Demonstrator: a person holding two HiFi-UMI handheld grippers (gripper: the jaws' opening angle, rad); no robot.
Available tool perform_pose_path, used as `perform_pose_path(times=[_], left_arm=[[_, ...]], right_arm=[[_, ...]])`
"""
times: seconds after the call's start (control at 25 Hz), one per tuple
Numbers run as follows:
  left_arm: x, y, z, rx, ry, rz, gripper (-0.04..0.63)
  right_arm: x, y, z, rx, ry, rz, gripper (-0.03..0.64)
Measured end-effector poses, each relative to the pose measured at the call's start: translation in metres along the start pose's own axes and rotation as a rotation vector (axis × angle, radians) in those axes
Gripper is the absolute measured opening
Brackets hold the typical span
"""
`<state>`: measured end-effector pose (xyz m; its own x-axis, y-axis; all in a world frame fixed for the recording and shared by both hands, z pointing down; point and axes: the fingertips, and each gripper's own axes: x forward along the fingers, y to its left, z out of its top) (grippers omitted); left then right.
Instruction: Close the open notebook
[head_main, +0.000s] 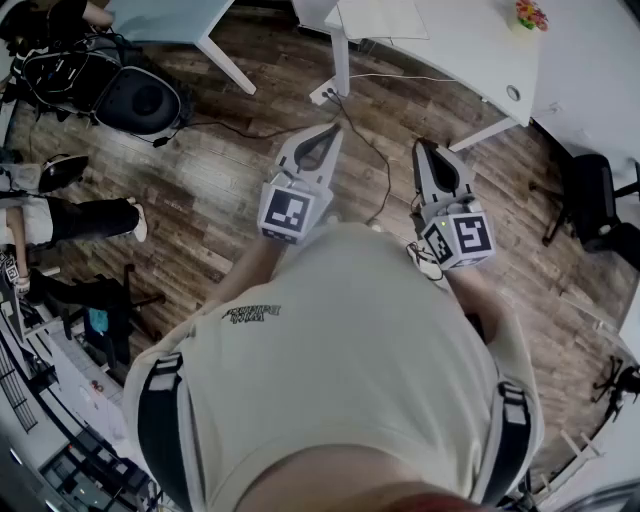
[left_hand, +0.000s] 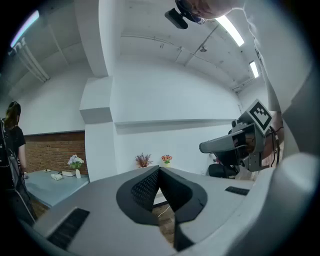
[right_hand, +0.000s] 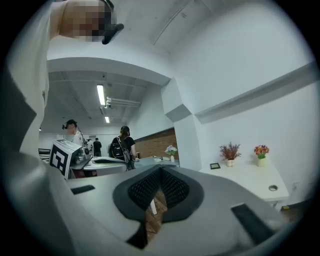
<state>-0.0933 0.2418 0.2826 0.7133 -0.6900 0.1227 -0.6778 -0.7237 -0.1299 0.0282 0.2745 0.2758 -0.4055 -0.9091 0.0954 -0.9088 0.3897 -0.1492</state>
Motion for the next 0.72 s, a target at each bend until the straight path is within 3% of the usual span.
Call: perform_pose_path(times=[0.72], left_arm=[[0.014,-0.013,-0.002,0.014,0.007,-0.032,0.014]], right_arm=[[-0.004,-0.013,0.004,0.012,0.000,-0.002,0.002]])
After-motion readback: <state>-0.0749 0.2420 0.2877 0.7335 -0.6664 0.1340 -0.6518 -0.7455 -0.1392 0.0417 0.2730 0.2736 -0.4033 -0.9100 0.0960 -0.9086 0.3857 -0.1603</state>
